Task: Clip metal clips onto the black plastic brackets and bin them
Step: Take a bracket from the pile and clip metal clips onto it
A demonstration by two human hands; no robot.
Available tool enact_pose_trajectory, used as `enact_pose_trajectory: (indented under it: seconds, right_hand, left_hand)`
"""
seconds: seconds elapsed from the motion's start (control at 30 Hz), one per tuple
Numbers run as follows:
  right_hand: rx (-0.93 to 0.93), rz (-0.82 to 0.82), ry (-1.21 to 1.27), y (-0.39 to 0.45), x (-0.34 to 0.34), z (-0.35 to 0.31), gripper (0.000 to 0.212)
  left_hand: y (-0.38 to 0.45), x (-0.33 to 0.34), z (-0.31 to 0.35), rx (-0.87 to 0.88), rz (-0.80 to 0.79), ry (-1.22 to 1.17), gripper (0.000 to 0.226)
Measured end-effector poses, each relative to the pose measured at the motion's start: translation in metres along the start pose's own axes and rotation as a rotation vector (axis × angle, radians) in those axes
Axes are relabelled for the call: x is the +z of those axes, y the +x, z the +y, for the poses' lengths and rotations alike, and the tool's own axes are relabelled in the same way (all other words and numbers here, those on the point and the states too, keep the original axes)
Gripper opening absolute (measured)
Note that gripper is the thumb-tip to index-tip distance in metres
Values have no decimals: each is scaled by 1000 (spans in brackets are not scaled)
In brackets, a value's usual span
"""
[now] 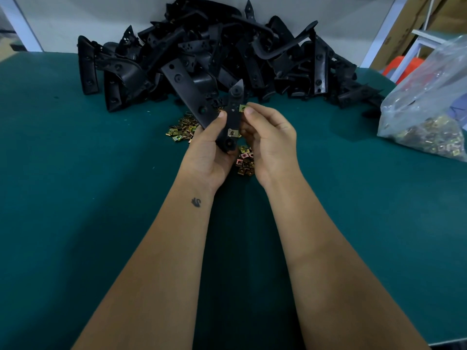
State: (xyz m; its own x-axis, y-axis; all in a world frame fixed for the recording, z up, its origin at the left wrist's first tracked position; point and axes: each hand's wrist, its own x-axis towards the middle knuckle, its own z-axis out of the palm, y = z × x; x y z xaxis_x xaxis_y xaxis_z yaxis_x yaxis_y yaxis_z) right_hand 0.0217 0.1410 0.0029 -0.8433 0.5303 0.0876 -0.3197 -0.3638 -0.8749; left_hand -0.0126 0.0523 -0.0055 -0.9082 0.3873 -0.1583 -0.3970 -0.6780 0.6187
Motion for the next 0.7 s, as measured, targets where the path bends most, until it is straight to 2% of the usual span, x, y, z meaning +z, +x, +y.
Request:
enact_pose_trajectory:
  seconds: [0.13,0.27,0.37,0.5,0.6,0.7]
  right_hand:
    - [21,-5,7,0,1,0,11]
    - [116,-33,76,0,1,-1,8]
    - [184,-64,113,0,0,-2,5]
    - [201,-109,91,-1,0,-3,3]
    - [197,-119,65,-3,2,-2,5]
    - [199,-117,54,-4,3,-1,7]
  left_hand:
    - [-1,0,2,10,-28,7,32]
    - [-2,-1,4,31,-57,16,20]
    - [-3,-1,4,32,-66,5,29]
    - [-3,0,4,15,-33,14,53]
    - [-3,-1,3,-4,-27,30,54]
    - [-1,-3,3,1,-15,35,45]
